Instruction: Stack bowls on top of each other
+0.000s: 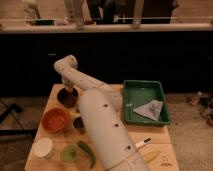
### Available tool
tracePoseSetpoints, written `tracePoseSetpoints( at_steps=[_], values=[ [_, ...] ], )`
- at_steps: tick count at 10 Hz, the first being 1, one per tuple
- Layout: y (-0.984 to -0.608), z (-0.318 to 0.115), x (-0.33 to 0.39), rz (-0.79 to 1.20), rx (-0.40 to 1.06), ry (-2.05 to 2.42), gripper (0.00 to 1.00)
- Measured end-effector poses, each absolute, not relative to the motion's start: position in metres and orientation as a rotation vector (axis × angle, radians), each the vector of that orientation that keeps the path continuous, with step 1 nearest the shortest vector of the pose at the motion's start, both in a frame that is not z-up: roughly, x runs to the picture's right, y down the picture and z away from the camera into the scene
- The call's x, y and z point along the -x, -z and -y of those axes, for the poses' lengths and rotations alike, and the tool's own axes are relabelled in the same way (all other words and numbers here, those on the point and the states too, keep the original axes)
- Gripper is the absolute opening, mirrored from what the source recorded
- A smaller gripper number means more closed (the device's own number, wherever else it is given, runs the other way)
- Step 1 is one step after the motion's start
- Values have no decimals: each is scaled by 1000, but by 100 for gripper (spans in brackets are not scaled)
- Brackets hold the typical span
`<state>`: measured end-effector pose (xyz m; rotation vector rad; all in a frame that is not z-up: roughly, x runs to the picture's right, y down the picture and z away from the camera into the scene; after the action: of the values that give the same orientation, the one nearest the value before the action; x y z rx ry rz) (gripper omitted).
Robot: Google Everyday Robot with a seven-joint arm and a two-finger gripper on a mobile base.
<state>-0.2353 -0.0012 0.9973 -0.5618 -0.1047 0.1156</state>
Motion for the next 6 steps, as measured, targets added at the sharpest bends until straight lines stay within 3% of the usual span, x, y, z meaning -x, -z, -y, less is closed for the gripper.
tracePoseSetpoints(
  at_steps=[6],
  values=[
    [-959,39,259,187,462,-104,0]
  ],
)
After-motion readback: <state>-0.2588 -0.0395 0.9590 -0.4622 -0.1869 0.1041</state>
